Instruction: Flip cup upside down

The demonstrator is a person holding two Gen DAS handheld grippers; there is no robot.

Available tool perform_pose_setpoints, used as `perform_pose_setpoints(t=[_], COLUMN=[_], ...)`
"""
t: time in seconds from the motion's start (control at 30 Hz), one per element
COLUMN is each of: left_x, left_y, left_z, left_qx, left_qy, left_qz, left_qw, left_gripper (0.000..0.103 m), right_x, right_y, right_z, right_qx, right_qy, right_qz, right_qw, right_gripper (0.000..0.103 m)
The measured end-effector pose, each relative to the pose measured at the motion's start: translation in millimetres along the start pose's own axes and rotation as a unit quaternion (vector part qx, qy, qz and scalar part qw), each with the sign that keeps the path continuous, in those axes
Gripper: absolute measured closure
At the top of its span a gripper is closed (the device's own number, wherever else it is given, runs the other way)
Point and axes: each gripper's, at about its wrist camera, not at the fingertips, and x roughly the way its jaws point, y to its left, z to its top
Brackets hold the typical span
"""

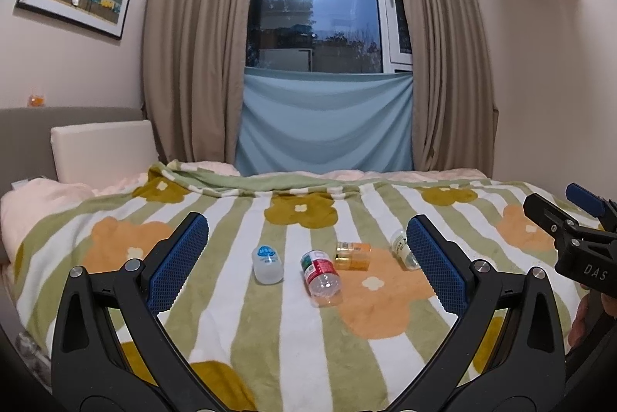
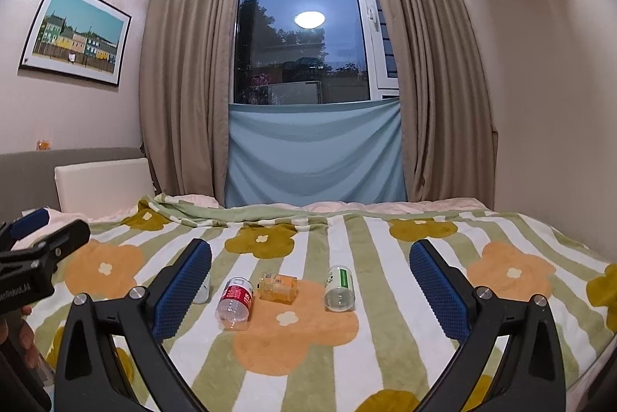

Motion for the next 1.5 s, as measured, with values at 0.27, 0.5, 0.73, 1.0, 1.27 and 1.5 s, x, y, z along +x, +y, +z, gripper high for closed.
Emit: perform_pose_setpoints(t=[0.27, 0.5, 0.73, 1.0, 1.27, 1.5], left_x=[7, 11, 10, 8, 10, 12], left_y=[-2, 2, 2, 3, 4, 5], left_z=[-3, -7, -9, -9, -4, -4], left_qx=[-0.004, -0.01, -0.008, -0.01, 0.003, -0.001], left_qy=[0.007, 0.012, 0.018, 0.013, 0.011, 0.011], left_qz=[-0.005, -0.008, -0.008, -0.009, -0.005, -0.004], left_qw=[1.0, 0.9998, 0.9998, 0.9998, 0.9999, 0.9999], left_gripper=[0.0, 0.0, 0.0, 0.0, 0.0, 0.0], right_x=[2, 4, 6, 5, 4, 7], right_y=[2, 6, 1, 2, 3, 1], right_z=[-1, -2, -1, 0, -1, -1], right_qx=[-0.001, -0.009, 0.003, 0.0, 0.006, 0.004], right_qy=[0.008, 0.013, 0.015, -0.001, -0.011, -0.011], right_qz=[0.005, 0.004, 0.007, -0.002, -0.008, -0.009], right_qw=[1.0, 1.0, 1.0, 1.0, 1.0, 1.0], right_gripper=[0.0, 0.0, 0.0, 0.0, 0.0, 0.0])
